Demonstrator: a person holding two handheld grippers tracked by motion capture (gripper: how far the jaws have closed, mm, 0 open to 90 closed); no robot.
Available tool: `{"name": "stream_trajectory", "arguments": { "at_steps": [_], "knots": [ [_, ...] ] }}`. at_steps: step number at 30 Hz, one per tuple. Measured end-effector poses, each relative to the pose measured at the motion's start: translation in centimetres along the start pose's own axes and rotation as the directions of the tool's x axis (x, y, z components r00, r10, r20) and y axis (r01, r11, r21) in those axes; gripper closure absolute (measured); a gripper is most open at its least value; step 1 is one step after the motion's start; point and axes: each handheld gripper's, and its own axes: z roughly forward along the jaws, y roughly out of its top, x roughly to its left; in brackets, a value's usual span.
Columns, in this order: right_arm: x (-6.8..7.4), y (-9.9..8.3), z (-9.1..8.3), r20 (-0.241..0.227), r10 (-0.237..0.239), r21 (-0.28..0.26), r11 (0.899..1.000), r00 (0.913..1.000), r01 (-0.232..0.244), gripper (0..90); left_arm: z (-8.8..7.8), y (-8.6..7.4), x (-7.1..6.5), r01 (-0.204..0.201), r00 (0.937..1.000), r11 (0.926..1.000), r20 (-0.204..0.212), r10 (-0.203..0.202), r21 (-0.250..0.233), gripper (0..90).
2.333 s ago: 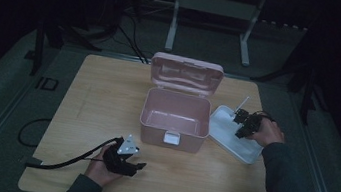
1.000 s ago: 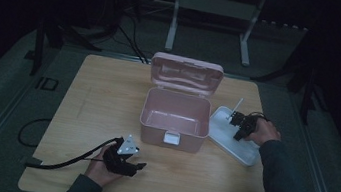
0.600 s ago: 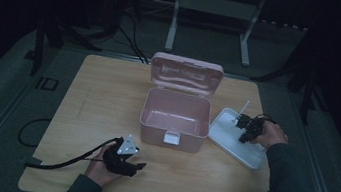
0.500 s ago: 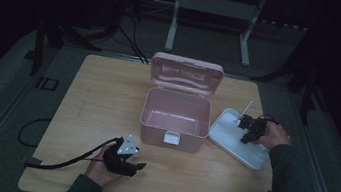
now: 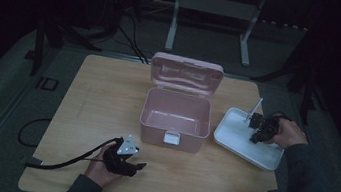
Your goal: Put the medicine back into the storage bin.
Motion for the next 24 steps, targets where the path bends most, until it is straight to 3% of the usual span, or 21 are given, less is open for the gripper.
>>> {"name": "stream_trajectory", "arguments": {
  "at_steps": [11, 18, 24],
  "knots": [
    [0.4, -0.3, -3.5, -0.006, -0.053, -0.025, 0.998, 0.9986, 0.053, 89.4, 0.0, 0.0, 0.0, 0.000, 1.0000, 1.0000, 0.001, 0.000, -0.001, 38.3],
    [0.5, -1.0, -5.5, -0.018, -0.062, -0.092, 0.994, 0.9979, 0.060, 89.5, 0.0, 0.0, 0.0, 0.000, 1.0000, 1.0000, 0.003, 0.000, -0.002, 38.3],
    [0.9, -1.1, -7.5, -0.010, -0.098, -0.146, 0.985, 0.9951, 0.096, 89.5, 0.1, 0.0, 0.0, -0.002, 1.0000, 1.0000, 0.005, 0.002, -0.001, 38.3]
  ]
}}
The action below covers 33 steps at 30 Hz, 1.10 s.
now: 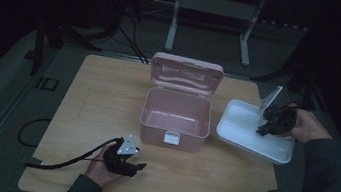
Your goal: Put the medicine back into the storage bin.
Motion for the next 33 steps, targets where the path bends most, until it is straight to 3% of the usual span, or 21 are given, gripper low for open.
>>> {"name": "stream_trajectory", "arguments": {
  "at_steps": [11, 15, 18, 19, 22, 23, 24, 27, 28, 30, 33],
  "knots": [
    [0.9, 3.7, -1.1, -0.024, -0.085, -0.068, 0.994, 0.9961, 0.083, 89.6, 0.0, 0.0, 0.0, 0.003, 1.0000, 1.0000, 0.001, -0.003, 0.000, 38.3],
    [1.6, 6.4, -0.6, -0.032, -0.145, -0.088, 0.986, 0.9889, 0.142, 89.6, 0.0, 0.0, 0.0, 0.001, 1.0000, 1.0000, 0.000, -0.001, -0.002, 38.3],
    [1.9, 7.9, -0.4, -0.060, -0.158, -0.100, 0.983, 0.9857, 0.151, 89.6, 0.0, 0.0, 0.0, 0.000, 1.0000, 1.0000, 0.000, 0.000, -0.001, 38.3],
    [2.3, 9.9, 0.0, -0.062, -0.186, -0.124, 0.976, 0.9806, 0.177, 89.6, -0.1, 0.0, 0.0, 0.002, 1.0000, 1.0000, -0.002, -0.002, -0.001, 38.2],
    [2.6, 11.1, 0.3, -0.072, -0.206, -0.139, 0.971, 0.9759, 0.195, 89.6, -0.1, 0.0, 0.0, 0.003, 1.0000, 1.0000, -0.003, -0.003, -0.003, 38.2],
    [3.0, 12.6, 0.7, -0.059, -0.228, -0.158, 0.963, 0.9719, 0.216, 89.6, -0.2, 0.0, 0.0, 0.005, 1.0000, 1.0000, -0.004, -0.005, -0.006, 38.2],
    [3.0, 12.6, 0.7, -0.059, -0.228, -0.158, 0.963, 0.9719, 0.216, 89.6, -0.2, 0.0, 0.0, 0.005, 1.0000, 1.0000, -0.004, -0.005, -0.006, 38.2],
    [3.4, 14.8, 1.4, -0.069, -0.239, -0.186, 0.957, 0.9686, 0.223, 89.6, -0.3, 0.0, 0.1, 0.004, 1.0000, 1.0000, -0.004, -0.004, -0.006, 38.2],
    [3.4, 15.4, 1.5, -0.051, -0.237, -0.194, 0.955, 0.9700, 0.223, 89.6, -0.3, 0.0, 0.1, 0.005, 1.0000, 1.0000, -0.005, -0.005, -0.008, 38.2],
    [3.3, 16.4, 1.9, -0.070, -0.223, -0.207, 0.957, 0.9723, 0.205, 89.6, -0.3, 0.0, 0.1, 0.006, 1.0000, 0.9999, -0.004, -0.006, -0.008, 38.2],
    [3.3, 17.4, 2.3, -0.067, -0.233, -0.211, 0.954, 0.9703, 0.214, 89.6, -0.3, 0.0, 0.1, 0.007, 1.0000, 0.9999, -0.004, -0.007, -0.009, 38.2]
  ]
}}
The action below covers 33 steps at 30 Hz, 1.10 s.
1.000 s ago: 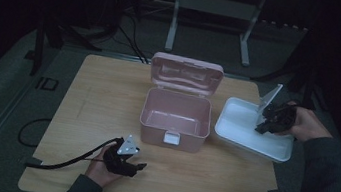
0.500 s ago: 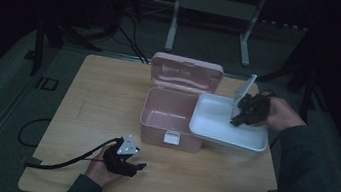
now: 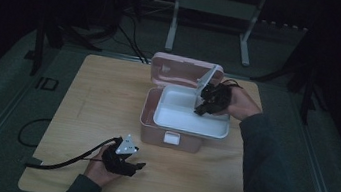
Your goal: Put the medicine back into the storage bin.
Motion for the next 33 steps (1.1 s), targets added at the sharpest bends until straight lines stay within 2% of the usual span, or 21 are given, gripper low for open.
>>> {"name": "stream_trajectory", "arguments": {
  "at_steps": [1, 6, 8, 15, 20, 25, 30, 33],
  "knots": [
    [-0.2, 0.9, 0.6, 0.001, 0.003, -0.003, 1.000, 1.0000, -0.003, 89.6, 0.0, 0.0, 0.0, -0.002, 1.0000, 1.0000, 0.000, 0.002, 0.003, 38.2],
    [-0.5, 1.9, 1.6, -0.018, 0.004, -0.002, 1.000, 0.9998, -0.005, 89.5, 0.0, 0.0, 0.0, 0.000, 1.0000, 1.0000, 0.001, 0.000, -0.001, 38.2],
    [-0.8, 2.4, 2.3, -0.018, 0.010, 0.017, 1.000, 0.9998, -0.009, 89.6, 0.0, 0.0, 0.0, 0.001, 1.0000, 1.0000, 0.002, -0.001, -0.002, 38.2],
    [-1.2, 2.7, 3.0, -0.025, 0.004, 0.022, 1.000, 0.9997, -0.004, 89.3, 0.0, 0.0, 0.0, 0.000, 1.0000, 1.0000, 0.004, 0.000, -0.001, 38.2],
    [-1.2, 3.0, 3.7, -0.015, 0.013, 0.043, 0.999, 0.9998, -0.013, 88.0, 0.1, 0.0, 0.0, 0.001, 1.0000, 1.0000, 0.004, -0.001, -0.001, 38.2],
    [-1.2, 3.4, 4.5, -0.006, 0.003, 0.081, 0.997, 1.0000, -0.002, 87.8, 0.0, 0.0, 0.0, -0.001, 1.0000, 1.0000, 0.003, 0.001, -0.002, 38.2],
    [-1.1, 3.5, 4.5, -0.004, 0.004, 0.083, 0.997, 1.0000, -0.004, 87.3, 0.1, 0.1, -0.1, 0.000, 1.0000, 1.0000, 0.005, 0.000, -0.002, 38.2],
    [-1.2, 3.6, 4.7, 0.005, 0.001, 0.097, 0.995, 1.0000, -0.002, 83.8, 0.1, 0.1, -0.1, 0.000, 1.0000, 1.0000, 0.005, 0.000, -0.004, 38.2]
  ]
}}
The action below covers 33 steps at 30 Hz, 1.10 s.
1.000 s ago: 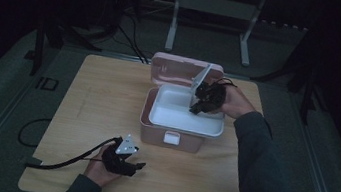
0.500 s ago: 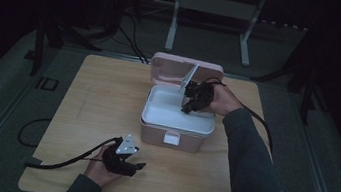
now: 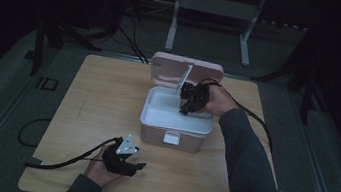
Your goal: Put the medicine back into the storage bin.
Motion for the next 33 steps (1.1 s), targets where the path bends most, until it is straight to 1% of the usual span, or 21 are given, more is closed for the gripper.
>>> {"name": "stream_trajectory", "arguments": {
  "at_steps": [2, 4, 6, 7, 9, 11, 12, 14, 18, 19, 20, 21, 22, 23, 28, 29, 30, 31, 32, 33],
  "knots": [
    [0.0, 0.0, 0.0, 0.004, 0.007, 0.002, 1.000, 1.0000, -0.007, 81.4, 0.0, 0.0, 0.0, 0.000, 1.0000, 1.0000, 0.001, 0.000, -0.001, 38.2],
    [0.0, 0.1, 0.0, 0.007, 0.008, 0.000, 1.000, 0.9999, -0.008, 81.5, 0.0, 0.0, 0.0, 0.001, 1.0000, 1.0000, 0.001, -0.001, -0.002, 38.2],
    [0.1, 0.1, 0.1, 0.006, -0.003, -0.001, 1.000, 1.0000, 0.003, 86.8, 0.0, 0.0, 0.0, 0.000, 1.0000, 1.0000, 0.001, 0.000, -0.001, 38.2],
    [0.3, -0.2, 0.0, 0.005, -0.019, -0.017, 1.000, 0.9998, 0.019, 88.3, 0.0, 0.0, 0.0, 0.000, 1.0000, 1.0000, 0.001, 0.000, 0.000, 38.2],
    [0.1, -0.4, 0.0, -0.009, -0.021, -0.034, 0.999, 0.9997, 0.021, 88.9, 0.0, 0.0, 0.0, -0.001, 1.0000, 1.0000, 0.000, 0.001, 0.000, 38.2],
    [0.2, -0.6, -0.1, -0.006, -0.027, -0.051, 0.998, 0.9996, 0.027, 89.4, 0.0, 0.0, 0.0, -0.001, 1.0000, 1.0000, 0.000, 0.001, 0.001, 38.2],
    [0.2, -0.6, -0.1, -0.006, -0.027, -0.051, 0.998, 0.9996, 0.027, 89.4, 0.0, 0.0, 0.0, -0.001, 1.0000, 1.0000, 0.000, 0.001, 0.001, 38.2],
    [0.2, -0.8, -0.2, -0.022, -0.035, -0.068, 0.997, 0.9991, 0.034, 89.6, 0.1, 0.0, 0.0, 0.000, 1.0000, 1.0000, 0.002, 0.000, 0.002, 38.2],
    [0.3, -0.9, -0.3, -0.016, -0.035, -0.080, 0.996, 0.9992, 0.034, 89.7, 0.1, 0.0, 0.0, -0.001, 1.0000, 1.0000, 0.002, 0.001, 0.003, 38.2],
    [0.2, -1.1, -0.4, -0.026, -0.033, -0.099, 0.995, 0.9991, 0.031, 89.7, 0.1, 0.0, 0.0, 0.000, 1.0000, 1.0000, 0.002, 0.000, 0.002, 38.2],
    [0.2, -1.2, -0.3, -0.034, -0.025, -0.106, 0.994, 0.9991, 0.021, 89.7, 0.1, 0.0, 0.0, 0.000, 1.0000, 1.0000, 0.002, 0.000, 0.002, 38.2],
    [0.2, -1.2, -0.3, -0.034, -0.025, -0.106, 0.994, 0.9991, 0.021, 89.7, 0.1, 0.0, 0.0, -0.001, 1.0000, 1.0000, 0.002, 0.001, 0.002, 38.2],
    [0.1, -1.3, -0.1, -0.041, -0.007, -0.105, 0.994, 0.9991, 0.003, 89.5, 0.1, 0.0, 0.0, 0.000, 1.0000, 1.0000, 0.002, 0.000, 0.003, 38.2],
    [0.1, -1.2, 0.0, -0.046, -0.005, -0.102, 0.995, 0.9989, 0.001, 89.4, 0.1, 0.0, 0.0, -0.001, 1.0000, 1.0000, 0.002, 0.001, 0.004, 38.2],
    [0.1, -1.4, 0.1, -0.042, 0.003, -0.116, 0.993, 0.9991, -0.008, 88.7, 0.1, 0.0, 0.0, -0.003, 1.0000, 1.0000, 0.002, 0.003, 0.003, 38.2],
    [0.1, -1.3, 0.1, -0.027, 0.013, -0.106, 0.994, 0.9995, -0.016, 81.7, 0.1, 0.0, 0.0, -0.001, 1.0000, 1.0000, 0.001, 0.001, 0.002, 38.2],
    [0.1, -1.1, 0.0, -0.010, 0.023, -0.094, 0.995, 0.9997, -0.024, 78.4, 0.1, 0.0, 0.0, -0.001, 1.0000, 1.0000, 0.001, 0.001, 0.002, 38.2],
    [0.1, -1.0, -0.2, -0.010, 0.027, -0.095, 0.995, 0.9996, -0.028, 75.5, 0.1, 0.0, 0.0, -0.002, 1.0000, 1.0000, 0.001, 0.002, 0.002, 38.2],
    [0.1, -1.0, -0.5, -0.018, 0.032, -0.109, 0.993, 0.9993, -0.034, 73.3, 0.1, 0.0, 0.0, -0.001, 1.0000, 1.0000, 0.000, 0.001, 0.003, 38.2],
    [0.1, -0.9, -0.9, -0.003, 0.038, -0.122, 0.992, 0.9993, -0.038, 72.5, 0.1, 0.0, 0.0, -0.002, 1.0000, 1.0000, -0.001, 0.002, 0.004, 38.2]
  ]
}}
